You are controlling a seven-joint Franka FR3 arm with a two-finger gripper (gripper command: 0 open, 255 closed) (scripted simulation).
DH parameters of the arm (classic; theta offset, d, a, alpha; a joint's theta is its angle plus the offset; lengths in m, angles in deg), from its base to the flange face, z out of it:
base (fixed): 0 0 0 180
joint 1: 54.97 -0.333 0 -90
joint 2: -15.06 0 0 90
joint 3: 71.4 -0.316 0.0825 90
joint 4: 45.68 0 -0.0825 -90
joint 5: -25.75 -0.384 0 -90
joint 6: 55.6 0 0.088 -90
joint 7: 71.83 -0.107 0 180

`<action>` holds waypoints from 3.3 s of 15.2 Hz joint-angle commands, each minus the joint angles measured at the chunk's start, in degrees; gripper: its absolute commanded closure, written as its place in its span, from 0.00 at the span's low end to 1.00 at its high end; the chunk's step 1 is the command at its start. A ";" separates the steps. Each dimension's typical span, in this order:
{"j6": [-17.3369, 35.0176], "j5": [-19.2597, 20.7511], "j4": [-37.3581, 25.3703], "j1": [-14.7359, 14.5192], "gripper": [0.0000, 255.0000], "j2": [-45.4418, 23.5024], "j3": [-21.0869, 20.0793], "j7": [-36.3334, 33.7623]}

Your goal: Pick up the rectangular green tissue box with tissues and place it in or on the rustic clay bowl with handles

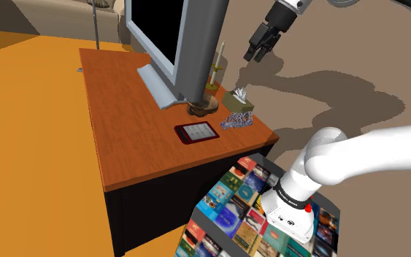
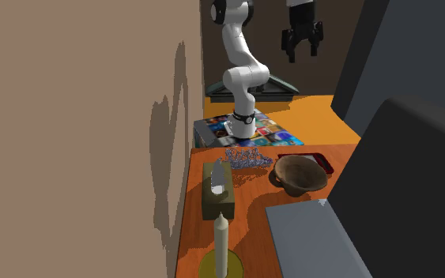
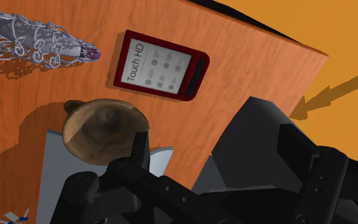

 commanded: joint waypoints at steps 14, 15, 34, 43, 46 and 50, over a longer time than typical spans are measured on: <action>13.90 14.86 8.24 1.90 0.00 -9.33 8.68 20.85; 15.23 15.98 8.41 2.10 0.00 -10.54 9.39 22.31; 41.95 30.53 -2.59 5.80 0.00 -43.68 21.07 46.31; 48.97 29.86 -5.63 7.54 0.00 -52.44 22.27 49.69; 50.06 29.54 -5.69 7.84 0.00 -53.54 22.34 49.90; 50.06 29.54 -5.69 7.84 0.00 -53.54 22.34 49.90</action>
